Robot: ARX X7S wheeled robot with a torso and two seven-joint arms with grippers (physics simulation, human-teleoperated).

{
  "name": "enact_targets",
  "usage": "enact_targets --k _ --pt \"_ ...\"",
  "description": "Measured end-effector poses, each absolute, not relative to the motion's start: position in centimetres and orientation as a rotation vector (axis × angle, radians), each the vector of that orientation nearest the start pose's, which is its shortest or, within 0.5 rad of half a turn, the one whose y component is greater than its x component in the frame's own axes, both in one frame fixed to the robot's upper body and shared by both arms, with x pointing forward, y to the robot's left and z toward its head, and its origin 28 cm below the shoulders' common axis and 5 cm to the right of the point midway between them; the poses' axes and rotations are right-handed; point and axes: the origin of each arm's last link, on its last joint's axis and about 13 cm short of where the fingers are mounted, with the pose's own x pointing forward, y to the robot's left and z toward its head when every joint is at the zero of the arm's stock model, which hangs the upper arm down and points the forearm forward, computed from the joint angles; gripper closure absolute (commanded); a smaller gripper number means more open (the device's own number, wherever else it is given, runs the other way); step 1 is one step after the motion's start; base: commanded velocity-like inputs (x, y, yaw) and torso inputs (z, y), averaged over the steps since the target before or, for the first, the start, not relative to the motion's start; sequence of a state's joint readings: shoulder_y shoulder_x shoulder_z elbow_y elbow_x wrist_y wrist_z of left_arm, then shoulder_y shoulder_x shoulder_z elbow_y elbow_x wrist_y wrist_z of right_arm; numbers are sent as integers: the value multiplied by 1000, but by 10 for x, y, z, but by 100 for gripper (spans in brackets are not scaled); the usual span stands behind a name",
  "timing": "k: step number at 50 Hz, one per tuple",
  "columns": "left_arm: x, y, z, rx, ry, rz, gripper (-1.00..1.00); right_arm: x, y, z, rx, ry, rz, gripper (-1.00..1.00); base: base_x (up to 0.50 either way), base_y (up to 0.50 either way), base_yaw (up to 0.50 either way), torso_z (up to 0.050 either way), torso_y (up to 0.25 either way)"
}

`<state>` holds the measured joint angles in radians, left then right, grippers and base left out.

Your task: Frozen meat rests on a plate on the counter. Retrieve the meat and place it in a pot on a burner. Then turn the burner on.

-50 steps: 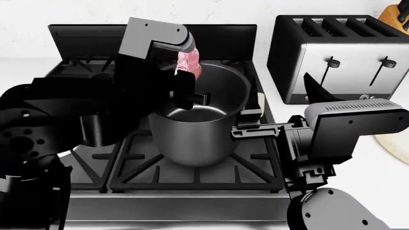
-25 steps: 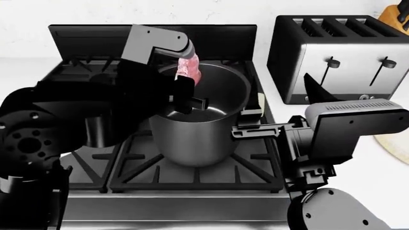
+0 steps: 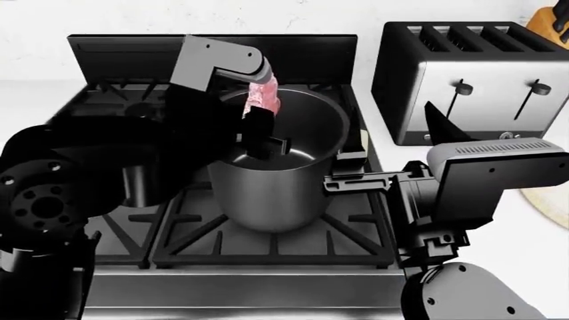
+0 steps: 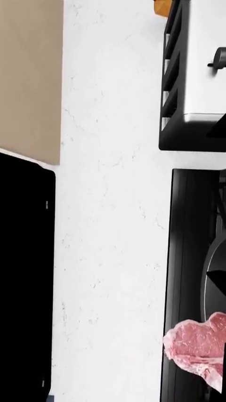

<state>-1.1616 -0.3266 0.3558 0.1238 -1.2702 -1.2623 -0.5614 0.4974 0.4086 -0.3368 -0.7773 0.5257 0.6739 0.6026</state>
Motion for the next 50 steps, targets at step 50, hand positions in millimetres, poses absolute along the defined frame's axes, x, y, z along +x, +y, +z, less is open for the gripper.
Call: enact_targets --k 50 --pt "240 163 317 88 -48 -453 -100 219 -74 204 -33 -397 76 -100 0 0 0 0 0"
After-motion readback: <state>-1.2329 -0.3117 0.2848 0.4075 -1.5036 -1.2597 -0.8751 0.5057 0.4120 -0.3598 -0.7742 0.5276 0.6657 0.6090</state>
